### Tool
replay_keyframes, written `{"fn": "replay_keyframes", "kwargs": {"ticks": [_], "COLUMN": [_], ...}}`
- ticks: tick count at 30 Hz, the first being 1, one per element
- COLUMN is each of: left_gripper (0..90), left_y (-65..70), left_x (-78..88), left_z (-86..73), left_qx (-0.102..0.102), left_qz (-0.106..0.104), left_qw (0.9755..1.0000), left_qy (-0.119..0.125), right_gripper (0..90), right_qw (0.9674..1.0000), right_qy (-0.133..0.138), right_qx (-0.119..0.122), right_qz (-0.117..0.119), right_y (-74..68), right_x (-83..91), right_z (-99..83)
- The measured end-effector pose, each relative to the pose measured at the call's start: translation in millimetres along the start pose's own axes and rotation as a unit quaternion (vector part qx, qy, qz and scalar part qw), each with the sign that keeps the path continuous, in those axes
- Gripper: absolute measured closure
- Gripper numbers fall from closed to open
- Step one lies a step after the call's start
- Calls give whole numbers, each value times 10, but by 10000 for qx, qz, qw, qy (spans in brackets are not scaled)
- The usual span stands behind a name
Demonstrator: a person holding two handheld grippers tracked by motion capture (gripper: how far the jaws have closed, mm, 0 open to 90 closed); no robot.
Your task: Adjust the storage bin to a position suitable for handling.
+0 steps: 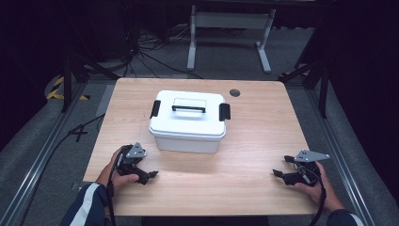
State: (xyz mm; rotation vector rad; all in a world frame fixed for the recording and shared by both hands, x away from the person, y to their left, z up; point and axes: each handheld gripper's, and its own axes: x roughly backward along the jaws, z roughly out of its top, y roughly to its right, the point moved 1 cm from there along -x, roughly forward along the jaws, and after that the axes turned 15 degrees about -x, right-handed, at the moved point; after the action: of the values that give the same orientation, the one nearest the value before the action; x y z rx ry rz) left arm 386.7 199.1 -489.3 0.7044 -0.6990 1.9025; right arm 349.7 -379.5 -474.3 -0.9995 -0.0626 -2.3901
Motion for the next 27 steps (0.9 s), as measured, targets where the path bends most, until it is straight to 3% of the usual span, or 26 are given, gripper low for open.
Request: {"fn": "replay_keyframes", "kwargs": {"ticks": [13,17,21,22,27], "left_gripper": [2,4,4,4,4], "left_y": [-1,0,2,1,-3], "left_x": [1,0,2,1,-1], "left_z": [0,-1,-1,-1,-1], "left_qx": [-13,-12,-9,-11,-31], "left_qz": [-10,-15,-5,-13,-35], "left_qw": [10000,10000,10000,10000,10000], "left_qy": [-1,15,5,11,14], "right_gripper": [201,208,247,285,290], "right_qw": [10000,9998,9990,9990,9992], "right_qy": [-44,-184,-419,-425,-342], "right_qx": [36,11,122,158,218], "right_qz": [16,3,6,5,37], "right_y": [5,-10,-15,-17,-48], "right_x": [2,11,1,1,63], "right_z": [7,30,96,118,251]}}
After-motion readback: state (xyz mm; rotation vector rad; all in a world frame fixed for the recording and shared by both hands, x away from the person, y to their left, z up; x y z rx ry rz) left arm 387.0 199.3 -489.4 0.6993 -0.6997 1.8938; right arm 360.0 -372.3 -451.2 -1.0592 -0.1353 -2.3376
